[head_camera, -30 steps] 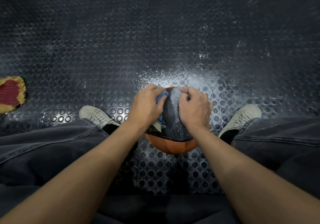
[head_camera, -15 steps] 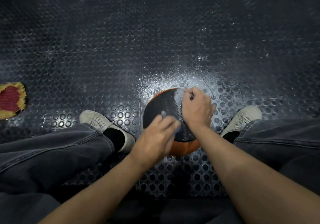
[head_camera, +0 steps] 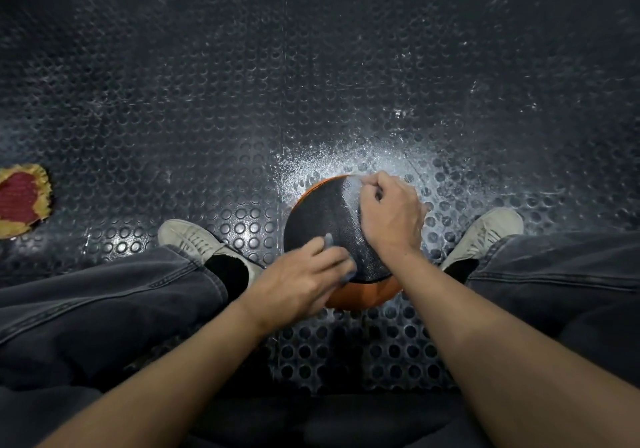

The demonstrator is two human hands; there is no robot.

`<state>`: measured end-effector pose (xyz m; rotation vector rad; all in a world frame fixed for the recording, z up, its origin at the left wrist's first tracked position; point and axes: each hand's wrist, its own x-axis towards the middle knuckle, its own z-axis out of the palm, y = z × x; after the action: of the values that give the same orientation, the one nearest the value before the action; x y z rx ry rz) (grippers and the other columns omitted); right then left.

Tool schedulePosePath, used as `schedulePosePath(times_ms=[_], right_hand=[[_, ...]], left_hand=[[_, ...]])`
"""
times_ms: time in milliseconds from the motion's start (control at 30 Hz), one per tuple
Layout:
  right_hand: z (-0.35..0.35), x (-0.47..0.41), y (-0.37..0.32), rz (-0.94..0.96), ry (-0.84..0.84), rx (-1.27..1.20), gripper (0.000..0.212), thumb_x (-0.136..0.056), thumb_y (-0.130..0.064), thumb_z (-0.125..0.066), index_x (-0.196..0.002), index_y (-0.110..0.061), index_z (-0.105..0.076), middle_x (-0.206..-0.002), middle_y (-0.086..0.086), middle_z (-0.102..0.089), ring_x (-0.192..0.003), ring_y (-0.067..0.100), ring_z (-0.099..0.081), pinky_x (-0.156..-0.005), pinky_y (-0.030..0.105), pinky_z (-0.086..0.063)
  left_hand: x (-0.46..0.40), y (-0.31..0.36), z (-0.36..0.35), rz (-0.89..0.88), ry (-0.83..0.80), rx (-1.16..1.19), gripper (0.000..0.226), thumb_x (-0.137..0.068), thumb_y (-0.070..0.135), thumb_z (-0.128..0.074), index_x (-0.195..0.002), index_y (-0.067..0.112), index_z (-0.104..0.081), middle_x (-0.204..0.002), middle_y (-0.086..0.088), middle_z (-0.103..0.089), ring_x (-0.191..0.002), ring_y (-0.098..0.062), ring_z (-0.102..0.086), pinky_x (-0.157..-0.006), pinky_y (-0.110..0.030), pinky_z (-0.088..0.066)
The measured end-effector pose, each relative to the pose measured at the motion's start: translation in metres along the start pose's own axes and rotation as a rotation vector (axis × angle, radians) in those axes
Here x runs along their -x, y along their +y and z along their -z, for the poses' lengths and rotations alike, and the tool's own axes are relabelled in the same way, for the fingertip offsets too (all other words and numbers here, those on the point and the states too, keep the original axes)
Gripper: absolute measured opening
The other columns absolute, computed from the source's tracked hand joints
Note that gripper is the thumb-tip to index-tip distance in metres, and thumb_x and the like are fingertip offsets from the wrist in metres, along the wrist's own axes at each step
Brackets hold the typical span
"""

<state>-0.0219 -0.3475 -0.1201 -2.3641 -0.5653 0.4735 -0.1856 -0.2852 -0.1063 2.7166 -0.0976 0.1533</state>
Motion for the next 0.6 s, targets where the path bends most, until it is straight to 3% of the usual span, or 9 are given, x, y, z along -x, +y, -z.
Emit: schedulePosePath(times_ms=[67,200,267,367,433,500,567,600], right_hand=[[0.000,0.000,-0.001,0.007,-0.007,0.015,0.018,-0.100,-0.028,-0.042,-0.088,-0.029,-0.056,-0.093,-0.014,-0.055,-0.098,0.014,-0.047,-0.093,0.037,-0.029],[-0.002,-0.003,-0.005,-0.024,-0.005,0.018,0.018,-0.100,-0.028,-0.041,-0.088,-0.029,-0.054,-0.090,-0.012,-0.054,-0.097,0.016,-0.048,-0.092,0.038,-0.030],[-0.002,-0.002,-0.004,-0.017,0.008,0.020,0.019,-0.100,-0.029,-0.042,-0.086,-0.028,-0.055,-0.089,-0.012,-0.054,-0.096,0.017,-0.051,-0.091,0.037,-0.029],[0.001,-0.003,0.001,0.010,-0.019,-0.023,0.019,-0.099,-0.028,-0.045,-0.088,-0.028,-0.060,-0.089,-0.015,-0.056,-0.096,0.015,-0.053,-0.098,0.040,-0.038],[0.004,-0.005,0.003,0.033,-0.043,-0.057,0.022,-0.099,-0.027,-0.046,-0.092,-0.027,-0.066,-0.088,-0.015,-0.059,-0.094,0.016,-0.054,-0.098,0.045,-0.042],[0.007,-0.005,0.005,0.040,-0.057,-0.079,0.022,-0.099,-0.026,-0.047,-0.095,-0.026,-0.069,-0.090,-0.019,-0.057,-0.096,0.015,-0.053,-0.099,0.045,-0.042],[0.008,-0.003,0.006,0.050,-0.055,-0.093,0.022,-0.099,-0.025,-0.048,-0.098,-0.027,-0.069,-0.095,-0.022,-0.057,-0.100,0.012,-0.050,-0.100,0.042,-0.040],[0.009,-0.002,0.007,0.058,-0.057,-0.087,0.022,-0.099,-0.025,-0.047,-0.100,-0.028,-0.069,-0.099,-0.020,-0.060,-0.101,0.011,-0.049,-0.100,0.041,-0.039]], left_hand=[[-0.010,-0.014,0.007,0.055,0.052,0.006,0.019,-0.096,0.016,-0.056,-0.110,0.008,-0.066,-0.104,-0.005,-0.061,-0.086,-0.024,-0.052,-0.087,-0.031,-0.046],[-0.024,-0.021,0.010,0.450,0.292,0.078,0.024,-0.095,0.023,-0.053,-0.111,0.011,-0.066,-0.105,-0.002,-0.060,-0.093,-0.023,-0.055,-0.080,-0.042,-0.048],[-0.015,-0.005,-0.001,0.374,0.262,0.067,0.021,-0.096,0.017,-0.055,-0.112,0.008,-0.065,-0.105,-0.005,-0.059,-0.088,-0.026,-0.054,-0.081,-0.041,-0.047],[0.012,0.006,-0.012,0.090,0.039,0.096,0.022,-0.096,0.014,-0.055,-0.116,0.006,-0.061,-0.110,-0.008,-0.056,-0.089,-0.027,-0.053,-0.088,-0.041,-0.048],[0.020,0.002,-0.010,-0.001,-0.070,0.096,0.024,-0.098,0.019,-0.052,-0.118,0.009,-0.060,-0.112,-0.009,-0.055,-0.094,-0.027,-0.054,-0.085,-0.041,-0.051],[0.015,-0.003,-0.003,0.114,0.066,0.127,0.027,-0.098,0.022,-0.052,-0.117,0.007,-0.064,-0.109,-0.011,-0.058,-0.093,-0.026,-0.057,-0.088,-0.035,-0.050],[-0.002,-0.012,0.009,0.332,0.307,0.117,0.028,-0.094,0.022,-0.055,-0.113,0.006,-0.067,-0.106,-0.010,-0.061,-0.094,-0.023,-0.058,-0.090,-0.028,-0.046],[-0.011,-0.015,0.014,0.431,0.351,0.116,0.028,-0.093,0.024,-0.056,-0.112,0.008,-0.068,-0.105,-0.007,-0.062,-0.095,-0.021,-0.058,-0.089,-0.028,-0.046]])
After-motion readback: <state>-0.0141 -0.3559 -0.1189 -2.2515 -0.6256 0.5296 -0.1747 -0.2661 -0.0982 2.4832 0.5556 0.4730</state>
